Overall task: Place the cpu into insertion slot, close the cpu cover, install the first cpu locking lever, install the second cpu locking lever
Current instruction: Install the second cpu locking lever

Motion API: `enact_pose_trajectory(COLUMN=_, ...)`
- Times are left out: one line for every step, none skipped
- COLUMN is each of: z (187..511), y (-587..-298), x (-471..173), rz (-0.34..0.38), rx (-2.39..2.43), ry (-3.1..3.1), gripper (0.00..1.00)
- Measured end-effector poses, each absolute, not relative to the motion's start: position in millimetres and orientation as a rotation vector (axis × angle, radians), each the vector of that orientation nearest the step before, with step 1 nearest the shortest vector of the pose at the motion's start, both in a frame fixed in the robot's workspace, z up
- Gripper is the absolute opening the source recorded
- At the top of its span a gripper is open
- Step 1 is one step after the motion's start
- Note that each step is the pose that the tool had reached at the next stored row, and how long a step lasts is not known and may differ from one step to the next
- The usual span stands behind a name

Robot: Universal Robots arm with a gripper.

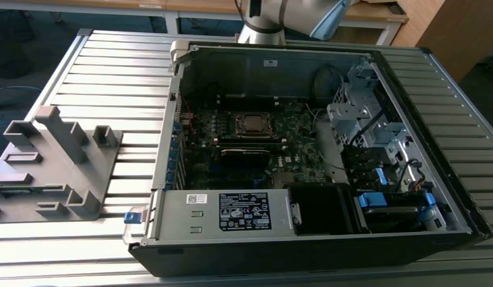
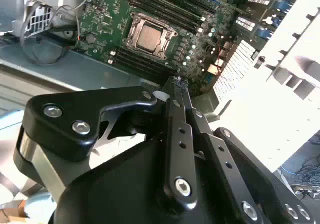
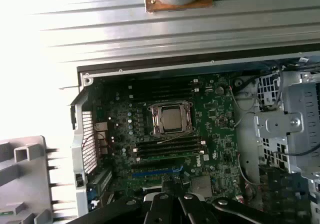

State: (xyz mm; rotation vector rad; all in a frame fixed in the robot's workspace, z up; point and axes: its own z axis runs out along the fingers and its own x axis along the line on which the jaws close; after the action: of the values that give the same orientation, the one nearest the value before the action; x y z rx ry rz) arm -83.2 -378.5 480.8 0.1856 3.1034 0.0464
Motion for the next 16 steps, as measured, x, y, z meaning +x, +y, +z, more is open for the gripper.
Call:
enact_pose_trajectory(z=485.3, y=-378.5, x=-83.2, rz=0.046, rx=0.185, ry=3.103, gripper=0.1)
enact_pose_trajectory(z=489.8, y=-378.5, x=-83.2, rz=0.046, rx=0.186, ry=3.103, gripper=0.1)
enact_pose_trajectory(z=494.5, y=-378.5, x=-83.3, rz=0.047, rx=0.186, ry=3.103, gripper=0.1)
enact_pose_trajectory(z=499.0, y=-378.5, x=-83.2, rz=0.046, rx=0.186, ry=3.103, gripper=0.1)
enact_pose_trajectory(z=503.5, y=-378.5, x=-83.2, rz=0.047, rx=0.185, ry=3.103, gripper=0.1)
enact_pose_trajectory(z=508.0, y=-378.5, x=-83.2, rz=0.047, rx=0.186, ry=3.103, gripper=0.1)
enact_pose_trajectory(z=512.5, y=-378.5, x=-83.2, rz=0.046, rx=0.185, ry=3.103, gripper=0.1)
enact_pose_trajectory(z=517.0, y=-378.5, x=-83.2, rz=0.047, rx=0.185, ry=3.103, gripper=0.1)
enact_pose_trajectory(z=521.9, y=-378.5, x=-83.2, rz=0.046, rx=0.185, ry=3.103, gripper=0.1)
enact_pose_trajectory(z=526.2, y=-378.5, x=-83.2, rz=0.047, rx=0.185, ry=3.103, gripper=0.1)
enact_pose_trajectory(z=530.8, y=-378.5, x=-83.2, rz=0.047, rx=0.185, ry=3.103, gripper=0.1)
enact_pose_trajectory(z=535.4, y=-378.5, x=-83.2, rz=0.046, rx=0.185, ry=3.103, gripper=0.1)
enact_pose_trajectory(z=539.9, y=-378.5, x=-83.2, rz=0.047, rx=0.185, ry=3.103, gripper=0.1)
enact_pose_trajectory(z=544.4, y=-378.5, x=-83.2, rz=0.047, rx=0.185, ry=3.103, gripper=0.1)
enact_pose_trajectory(z=548.9, y=-378.5, x=-83.2, rz=0.046, rx=0.185, ry=3.103, gripper=0.1)
enact_pose_trajectory(z=553.4, y=-378.5, x=-83.2, rz=0.046, rx=0.185, ry=3.103, gripper=0.1)
